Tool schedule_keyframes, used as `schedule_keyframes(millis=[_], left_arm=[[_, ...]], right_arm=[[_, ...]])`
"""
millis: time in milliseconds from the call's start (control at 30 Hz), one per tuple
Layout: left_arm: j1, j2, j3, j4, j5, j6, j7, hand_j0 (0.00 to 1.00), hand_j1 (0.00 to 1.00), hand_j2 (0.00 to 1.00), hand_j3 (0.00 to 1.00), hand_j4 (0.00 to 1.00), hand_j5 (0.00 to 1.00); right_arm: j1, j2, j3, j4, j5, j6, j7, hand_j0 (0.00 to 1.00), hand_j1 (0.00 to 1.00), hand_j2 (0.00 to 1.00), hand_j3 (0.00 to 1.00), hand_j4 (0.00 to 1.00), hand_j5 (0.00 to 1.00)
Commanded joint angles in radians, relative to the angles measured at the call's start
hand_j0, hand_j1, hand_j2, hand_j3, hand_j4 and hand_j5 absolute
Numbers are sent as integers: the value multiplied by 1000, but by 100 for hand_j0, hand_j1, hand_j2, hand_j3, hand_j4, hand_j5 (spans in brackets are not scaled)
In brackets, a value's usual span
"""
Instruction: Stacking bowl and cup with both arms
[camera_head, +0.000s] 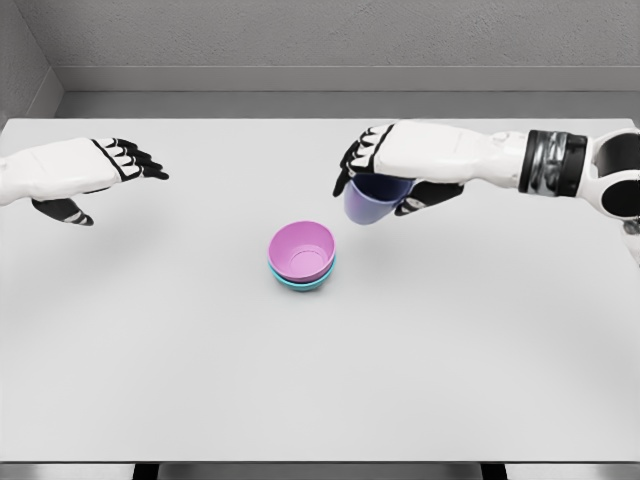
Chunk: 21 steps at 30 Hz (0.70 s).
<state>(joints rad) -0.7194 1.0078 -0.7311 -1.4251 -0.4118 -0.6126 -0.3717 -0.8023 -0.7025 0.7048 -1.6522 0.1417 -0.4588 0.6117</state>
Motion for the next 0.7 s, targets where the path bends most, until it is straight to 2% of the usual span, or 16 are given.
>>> schedule_keyframes(millis=[0,300,500,600,667], left_arm=[[0,2,1,0,5,2,0,100,100,100,100,100,100],[0,2,1,0,5,2,0,100,100,100,100,100,100],[0,2,1,0,5,2,0,100,100,100,100,100,100],[0,2,1,0,5,2,0,100,100,100,100,100,100],[0,2,1,0,5,2,0,100,100,100,100,100,100]], right_arm=[[0,14,13,-3,-5,3,-1,68,68,68,68,68,68],[-26,86,62,-3,-5,6,-1,68,68,68,68,68,68],[-31,98,101,3,-4,8,-1,69,69,69,69,69,69],[-40,118,122,14,4,9,-1,69,69,69,69,69,69],[-48,140,136,46,9,8,-1,69,69,69,69,69,69]])
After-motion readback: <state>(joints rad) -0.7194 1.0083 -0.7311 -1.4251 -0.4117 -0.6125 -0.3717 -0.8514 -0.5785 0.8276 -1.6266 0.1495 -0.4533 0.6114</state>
